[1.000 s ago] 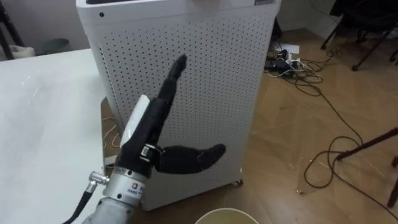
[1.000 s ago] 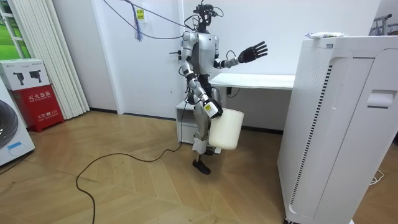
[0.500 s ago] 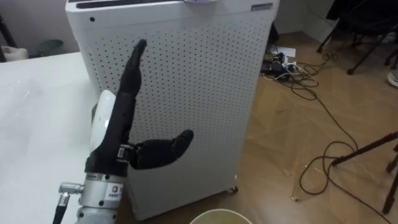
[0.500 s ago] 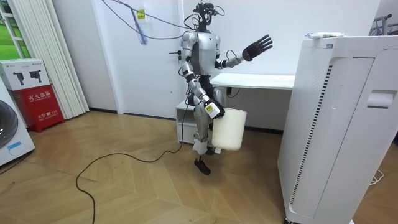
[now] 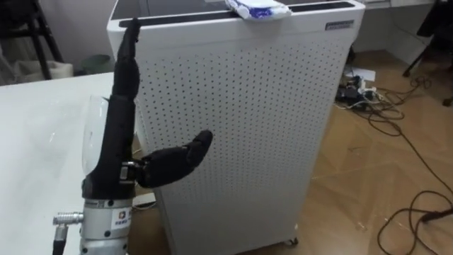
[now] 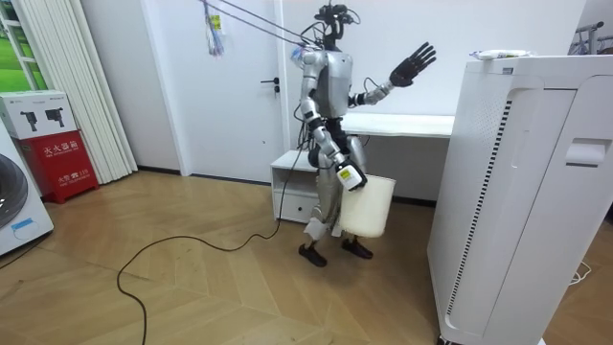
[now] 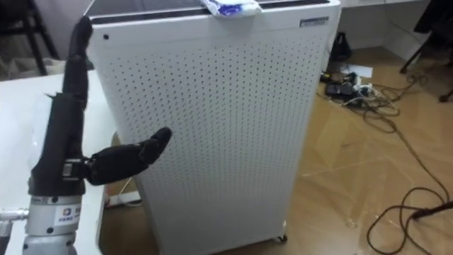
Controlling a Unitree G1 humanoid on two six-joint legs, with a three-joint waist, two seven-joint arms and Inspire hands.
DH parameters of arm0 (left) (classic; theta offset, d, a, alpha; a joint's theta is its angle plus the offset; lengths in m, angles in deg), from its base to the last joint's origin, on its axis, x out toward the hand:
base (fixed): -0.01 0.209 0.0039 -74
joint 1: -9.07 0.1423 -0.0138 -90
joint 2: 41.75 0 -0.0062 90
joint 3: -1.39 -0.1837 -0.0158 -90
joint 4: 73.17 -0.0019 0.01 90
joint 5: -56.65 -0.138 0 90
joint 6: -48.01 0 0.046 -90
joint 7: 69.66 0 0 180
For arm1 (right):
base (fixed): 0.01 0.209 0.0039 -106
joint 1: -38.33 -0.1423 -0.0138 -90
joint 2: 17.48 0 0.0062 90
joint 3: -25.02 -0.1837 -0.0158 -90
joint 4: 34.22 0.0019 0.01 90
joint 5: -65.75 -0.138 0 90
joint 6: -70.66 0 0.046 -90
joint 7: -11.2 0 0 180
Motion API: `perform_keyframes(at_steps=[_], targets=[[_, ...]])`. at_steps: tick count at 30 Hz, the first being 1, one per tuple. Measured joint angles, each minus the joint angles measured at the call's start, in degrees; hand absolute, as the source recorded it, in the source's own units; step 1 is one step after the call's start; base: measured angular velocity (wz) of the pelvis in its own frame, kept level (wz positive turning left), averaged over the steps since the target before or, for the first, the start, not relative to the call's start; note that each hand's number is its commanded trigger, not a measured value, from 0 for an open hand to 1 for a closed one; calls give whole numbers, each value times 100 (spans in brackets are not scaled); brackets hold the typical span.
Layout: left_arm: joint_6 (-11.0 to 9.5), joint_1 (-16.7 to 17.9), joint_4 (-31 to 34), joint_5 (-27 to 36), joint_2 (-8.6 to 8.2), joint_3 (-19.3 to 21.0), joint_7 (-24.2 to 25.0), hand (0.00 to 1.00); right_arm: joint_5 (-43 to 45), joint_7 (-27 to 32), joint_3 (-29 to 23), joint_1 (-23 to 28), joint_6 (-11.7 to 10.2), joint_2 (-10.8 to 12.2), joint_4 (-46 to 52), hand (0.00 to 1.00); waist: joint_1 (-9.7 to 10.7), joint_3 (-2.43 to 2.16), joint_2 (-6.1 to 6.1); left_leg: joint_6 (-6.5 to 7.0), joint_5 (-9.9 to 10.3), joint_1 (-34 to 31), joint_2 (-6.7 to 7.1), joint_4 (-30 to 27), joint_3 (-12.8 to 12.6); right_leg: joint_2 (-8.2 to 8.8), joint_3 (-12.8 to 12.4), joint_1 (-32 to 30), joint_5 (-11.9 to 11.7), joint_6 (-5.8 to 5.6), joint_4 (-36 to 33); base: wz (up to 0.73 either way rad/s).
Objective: Pick garbage
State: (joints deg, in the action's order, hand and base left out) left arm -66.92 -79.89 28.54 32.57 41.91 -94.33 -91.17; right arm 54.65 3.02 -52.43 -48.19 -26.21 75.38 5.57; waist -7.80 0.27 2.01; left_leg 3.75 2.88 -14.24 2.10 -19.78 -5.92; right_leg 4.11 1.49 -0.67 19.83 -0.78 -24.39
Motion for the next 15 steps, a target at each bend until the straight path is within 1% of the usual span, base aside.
perform_keyframes(at_steps=[1,2,3,4,5,6,7,8,9,10,11,12,13,14,15], targets=[[-35,-8,8,-54,48,1,-17,0,0,-18,1,-2,0,22,58,100,-10,6,61,92,213,1,87,-201,-48,155,100,38,109,-94,-115,-18],[-35,-10,20,-72,73,0,-29,0,14,-25,6,-1,0,37,99,100,-4,9,99,131,320,6,139,-282,-74,237,186,38,173,-150,-217,-24],[-35,-13,35,-139,95,0,-45,0,16,-28,9,-9,0,58,175,100,-17,15,138,212,524,54,186,-433,-203,384,266,-26,257,-227,-574,-33],[-41,-23,37,-169,103,-7,-48,0,13,-30,16,-38,0,72,182,100,-26,20,115,287,696,140,197,-561,-289,506,404,-139,218,-285,-1099,-33],[-51,-47,39,-192,108,-13,-57,0,13,-37,21,-48,0,88,182,100,-17,25,117,311,773,196,224,-604,-298,582,486,-196,172,-301,-1393,-8],[-80,-102,38,-196,112,-27,-66,0,14,-42,30,-48,0,122,182,100,34,46,106,380,886,342,274,-647,-302,700,565,-293,18,-354,-1856,11],[-124,-141,38,-197,122,-34,-129,0,32,-18,38,-56,0,132,183,100,75,89,34,409,1018,493,265,-671,-262,724,530,-412,-244,-348,-2258,7],[-149,-148,38,-205,134,-36,-203,0,56,6,42,-68,0,132,183,100,109,106,-14,416,1086,556,261,-664,-207,717,532,-474,-303,-353,-2394,9],[-166,-181,39,-203,153,-36,-333,0,71,14,37,-73,0,123,204,100,171,98,-103,431,1121,605,238,-641,-127,690,552,-611,-227,-376,-2401,25],[-167,-274,39,-183,198,-56,-449,0,70,7,20,-73,0,101,291,100,232,123,-140,455,1136,646,239,-588,-86,684,581,-780,-156,-348,-2229,43],[-167,-332,40,-186,254,-59,-529,0,68,-14,15,-76,0,91,388,100,283,137,-174,466,1143,665,244,-539,-13,670,623,-948,-147,-336,-1876,36],[-167,-348,40,-191,273,-57,-542,0,69,-30,15,-77,-3,93,423,100,290,132,-182,466,1143,675,245,-499,26,660,657,-1015,-151,-332,-1621,27],[-167,-381,44,-188,292,-62,-551,0,71,-61,21,-76,-4,96,491,100,283,127,-184,460,1146,699,246,-434,64,609,680,-1059,-232,-299,-947,18],[-167,-383,45,-187,298,-69,-565,0,71,-68,32,-75,-4,96,523,100,291,126,-183,448,1152,712,250,-418,84,569,708,-1063,-345,-291,-581,23],[-162,-378,45,-204,306,-95,-586,0,82,-68,45,-65,-4,99,573,100,293,122,-185,424,1165,762,268,-369,147,507,752,-1055,-882,-281,-98,31]])
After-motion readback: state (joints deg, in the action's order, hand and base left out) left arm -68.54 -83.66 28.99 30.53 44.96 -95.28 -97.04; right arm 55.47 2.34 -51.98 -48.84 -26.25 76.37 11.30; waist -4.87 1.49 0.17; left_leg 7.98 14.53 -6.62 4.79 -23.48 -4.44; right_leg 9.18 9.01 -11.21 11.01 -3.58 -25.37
